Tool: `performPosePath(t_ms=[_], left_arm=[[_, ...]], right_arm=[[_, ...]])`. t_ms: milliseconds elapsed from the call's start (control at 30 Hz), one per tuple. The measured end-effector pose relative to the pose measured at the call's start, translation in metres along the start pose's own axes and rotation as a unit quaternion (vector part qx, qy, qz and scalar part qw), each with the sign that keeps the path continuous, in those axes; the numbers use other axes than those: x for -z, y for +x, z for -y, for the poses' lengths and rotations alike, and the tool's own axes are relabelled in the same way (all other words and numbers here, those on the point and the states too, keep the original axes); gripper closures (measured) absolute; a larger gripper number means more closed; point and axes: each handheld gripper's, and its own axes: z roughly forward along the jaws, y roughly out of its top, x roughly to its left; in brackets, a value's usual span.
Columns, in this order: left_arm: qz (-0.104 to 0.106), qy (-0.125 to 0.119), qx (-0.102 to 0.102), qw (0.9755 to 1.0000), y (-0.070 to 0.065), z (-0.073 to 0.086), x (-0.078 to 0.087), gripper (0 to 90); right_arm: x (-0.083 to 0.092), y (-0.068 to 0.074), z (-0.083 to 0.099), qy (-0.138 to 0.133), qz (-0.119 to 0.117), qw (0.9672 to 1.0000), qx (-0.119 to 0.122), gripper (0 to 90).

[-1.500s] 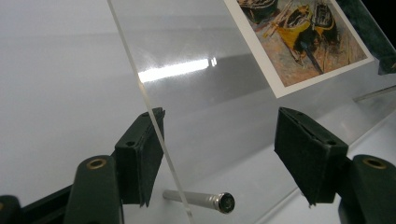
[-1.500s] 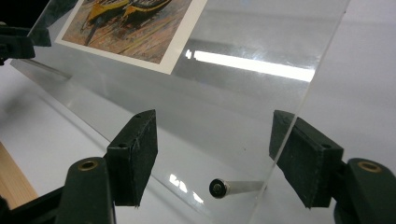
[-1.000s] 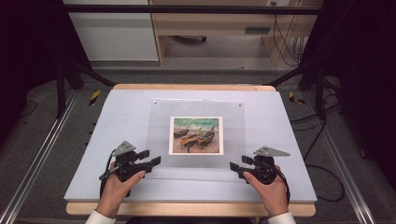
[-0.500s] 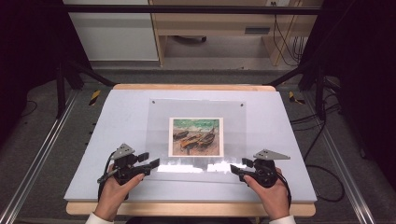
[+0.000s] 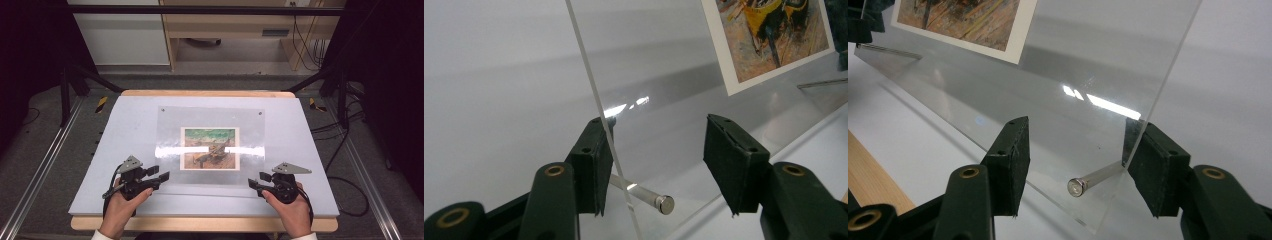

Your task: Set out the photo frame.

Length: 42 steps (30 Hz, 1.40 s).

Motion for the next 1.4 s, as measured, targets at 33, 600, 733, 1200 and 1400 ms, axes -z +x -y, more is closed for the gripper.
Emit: performPosePath(t_ms=[33,600,733,1200,1400], left_arm=[[0.000,0.000,0.000,1.0000,0.0000,0.0001,0.0001,44.9],[0.001,0.000,-0.002,1.0000,-0.0004,0.0006,0.0004,45.2],[0.001,0.001,-0.001,1.0000,-0.0005,0.0008,0.0008,45.8],[-0.006,0.009,-0.009,0.9999,-0.0040,0.0040,0.0049,49.1],[-0.008,0.012,-0.012,0.9998,-0.0052,0.0050,0.0060,50.1]], right_arm=[[0.0001,0.0002,0.0002,0.000,0.000,1.0000,0.000,44.7],[0.0013,0.0024,0.0026,0.004,0.004,1.0000,0.005,44.6],[0.0013,0.0032,0.0026,0.006,0.007,0.9999,0.008,44.6],[0.0044,0.0073,0.0069,0.015,0.017,0.9996,0.018,47.7],[0.0053,0.0073,0.0082,0.016,0.018,0.9995,0.020,49.3]])
